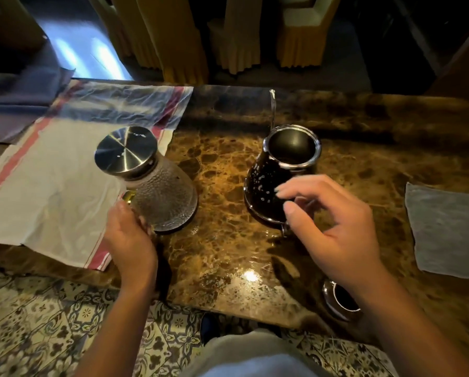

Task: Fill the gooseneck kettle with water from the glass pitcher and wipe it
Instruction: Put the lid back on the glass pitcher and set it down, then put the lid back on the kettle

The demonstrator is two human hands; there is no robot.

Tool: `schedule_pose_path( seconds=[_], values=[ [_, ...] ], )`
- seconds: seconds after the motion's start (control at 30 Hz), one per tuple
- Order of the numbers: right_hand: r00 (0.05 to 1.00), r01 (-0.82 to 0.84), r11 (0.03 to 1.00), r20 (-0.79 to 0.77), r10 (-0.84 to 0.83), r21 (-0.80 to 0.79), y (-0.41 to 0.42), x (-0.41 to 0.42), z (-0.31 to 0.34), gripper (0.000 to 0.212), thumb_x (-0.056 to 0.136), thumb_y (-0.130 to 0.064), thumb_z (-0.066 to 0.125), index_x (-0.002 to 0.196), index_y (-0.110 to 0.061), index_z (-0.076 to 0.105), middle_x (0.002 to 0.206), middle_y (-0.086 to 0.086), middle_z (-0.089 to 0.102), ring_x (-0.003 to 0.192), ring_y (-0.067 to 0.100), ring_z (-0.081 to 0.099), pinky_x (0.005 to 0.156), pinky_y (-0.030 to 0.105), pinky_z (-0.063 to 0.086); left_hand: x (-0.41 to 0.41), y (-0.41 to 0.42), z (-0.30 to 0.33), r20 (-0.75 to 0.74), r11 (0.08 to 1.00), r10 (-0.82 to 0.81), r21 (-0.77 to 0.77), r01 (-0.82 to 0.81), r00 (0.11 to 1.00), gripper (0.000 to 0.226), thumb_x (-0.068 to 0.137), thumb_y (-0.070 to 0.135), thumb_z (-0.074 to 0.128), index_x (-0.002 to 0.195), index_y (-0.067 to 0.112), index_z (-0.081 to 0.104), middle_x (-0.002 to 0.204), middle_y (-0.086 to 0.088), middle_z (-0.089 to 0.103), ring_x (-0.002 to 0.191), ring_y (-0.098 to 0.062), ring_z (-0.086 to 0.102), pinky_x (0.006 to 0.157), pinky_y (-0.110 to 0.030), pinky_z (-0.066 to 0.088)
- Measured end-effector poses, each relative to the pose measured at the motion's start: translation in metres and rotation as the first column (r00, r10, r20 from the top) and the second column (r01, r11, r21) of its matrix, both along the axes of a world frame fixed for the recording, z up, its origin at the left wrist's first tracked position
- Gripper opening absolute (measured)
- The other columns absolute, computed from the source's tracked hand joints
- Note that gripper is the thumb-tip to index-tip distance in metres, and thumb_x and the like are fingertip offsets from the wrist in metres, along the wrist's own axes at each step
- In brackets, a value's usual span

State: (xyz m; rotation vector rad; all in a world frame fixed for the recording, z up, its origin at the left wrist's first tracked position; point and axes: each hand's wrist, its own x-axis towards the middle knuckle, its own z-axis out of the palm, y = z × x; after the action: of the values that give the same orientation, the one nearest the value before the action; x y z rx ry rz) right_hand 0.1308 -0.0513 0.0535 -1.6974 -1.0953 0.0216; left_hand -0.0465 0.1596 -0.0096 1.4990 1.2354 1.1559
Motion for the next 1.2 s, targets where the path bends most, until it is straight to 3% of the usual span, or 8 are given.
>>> schedule_pose_path(
  seconds=[0.17, 0.4, 0.5, 0.67, 0.8, 0.9, 1.03, 1.2],
  values=[
    [0.993, 0.106, 0.988, -0.041, -0.112, -0.116, -0.048, 0.013, -0.026, 0.014, 0.093, -0.016, 0.067, 0.104, -0.017, 0.075, 0.107, -0.005, 0.071, 0.096, 0.012, 0.067, 0.078, 0.027, 0.054, -0.02, -0.02, -0.005, -0.057, 0.966, 0.076, 0.253, -0.06, 0.995, 0.027, 0.103, 0.02, 0.053, 0.118, 0.039, 0.04, 0.126, -0.008, 0.045, 0.105, 0.001, 0.05, 0.089, -0.014, 0.044],
    [0.973, 0.203, 0.857, -0.003, -0.232, -0.474, -0.111, 0.026, -0.068, 0.036, 0.083, -0.055, 0.061, 0.108, -0.03, 0.069, 0.116, -0.014, 0.064, 0.109, 0.012, 0.061, 0.091, 0.043, 0.054, -0.019, -0.077, -0.007, -0.421, 0.927, -0.018, 0.333, 0.173, 0.907, 0.044, 0.092, 0.027, 0.06, 0.134, 0.014, 0.056, 0.152, -0.013, 0.042, 0.146, -0.031, 0.035, 0.12, -0.054, 0.032],
    [0.975, 0.157, 0.789, -0.033, -0.22, -0.594, -0.129, 0.022, -0.073, 0.045, 0.077, -0.066, 0.068, 0.112, -0.038, 0.063, 0.119, -0.019, 0.058, 0.11, 0.01, 0.055, 0.089, 0.029, 0.045, 0.001, -0.093, -0.004, -0.395, 0.908, -0.094, 0.342, 0.241, 0.914, 0.037, 0.093, 0.026, 0.06, 0.127, 0.01, 0.061, 0.145, -0.015, 0.049, 0.139, -0.022, 0.04, 0.119, -0.035, 0.033],
    [0.988, 0.038, 0.65, -0.071, -0.141, -0.759, -0.148, 0.018, -0.081, 0.07, 0.066, -0.084, 0.068, 0.125, -0.052, 0.048, 0.125, -0.033, 0.039, 0.114, -0.001, 0.041, 0.095, 0.031, 0.042, 0.057, -0.128, 0.005, -0.277, 0.855, -0.457, 0.123, 0.503, 0.845, 0.034, 0.097, 0.045, 0.053, 0.125, 0.026, 0.058, 0.126, 0.01, 0.059, 0.117, -0.014, 0.059, 0.098, -0.046, 0.055],
    [0.995, 0.078, 0.626, 0.024, -0.094, -0.776, -0.153, 0.016, -0.091, 0.079, 0.068, -0.083, 0.065, 0.135, -0.043, 0.052, 0.13, -0.028, 0.041, 0.113, 0.0, 0.039, 0.093, 0.029, 0.039, 0.087, -0.142, 0.008, -0.218, 0.779, -0.604, 0.041, 0.626, 0.766, 0.03, 0.099, 0.05, 0.059, 0.125, 0.035, 0.061, 0.117, 0.012, 0.067, 0.111, -0.007, 0.066, 0.092, -0.031, 0.058],
    [0.991, 0.121, 0.639, 0.051, -0.126, -0.76, -0.15, 0.017, -0.094, 0.063, 0.076, -0.075, 0.07, 0.13, -0.045, 0.056, 0.123, -0.028, 0.041, 0.108, 0.0, 0.038, 0.086, 0.028, 0.035, 0.102, -0.143, 0.011, -0.18, 0.758, -0.643, -0.009, 0.652, 0.745, 0.023, 0.1, 0.041, 0.06, 0.117, 0.026, 0.065, 0.101, 0.012, 0.073, 0.095, 0.002, 0.069, 0.078, -0.014, 0.053],
    [0.977, 0.161, 0.687, 0.015, -0.214, -0.708, -0.143, 0.018, -0.097, 0.029, 0.082, -0.052, 0.079, 0.105, -0.039, 0.065, 0.113, -0.025, 0.049, 0.106, 0.007, 0.049, 0.083, 0.029, 0.037, 0.106, -0.133, 0.01, -0.211, 0.701, -0.696, 0.008, 0.713, 0.686, 0.034, 0.102, 0.044, 0.052, 0.113, 0.017, 0.069, 0.093, 0.005, 0.076, 0.084, -0.018, 0.07, 0.07, -0.034, 0.055],
    [0.964, 0.166, 0.769, -0.063, -0.259, -0.618, -0.137, 0.023, -0.099, 0.011, 0.087, -0.037, 0.077, 0.095, -0.03, 0.072, 0.112, -0.02, 0.059, 0.107, 0.009, 0.053, 0.087, 0.032, 0.042, 0.096, -0.115, 0.008, -0.197, 0.664, -0.733, -0.002, 0.747, 0.651, 0.026, 0.104, 0.037, 0.052, 0.107, 0.015, 0.066, 0.093, 0.004, 0.077, 0.08, -0.013, 0.073, 0.065, -0.025, 0.055]
  ],
)
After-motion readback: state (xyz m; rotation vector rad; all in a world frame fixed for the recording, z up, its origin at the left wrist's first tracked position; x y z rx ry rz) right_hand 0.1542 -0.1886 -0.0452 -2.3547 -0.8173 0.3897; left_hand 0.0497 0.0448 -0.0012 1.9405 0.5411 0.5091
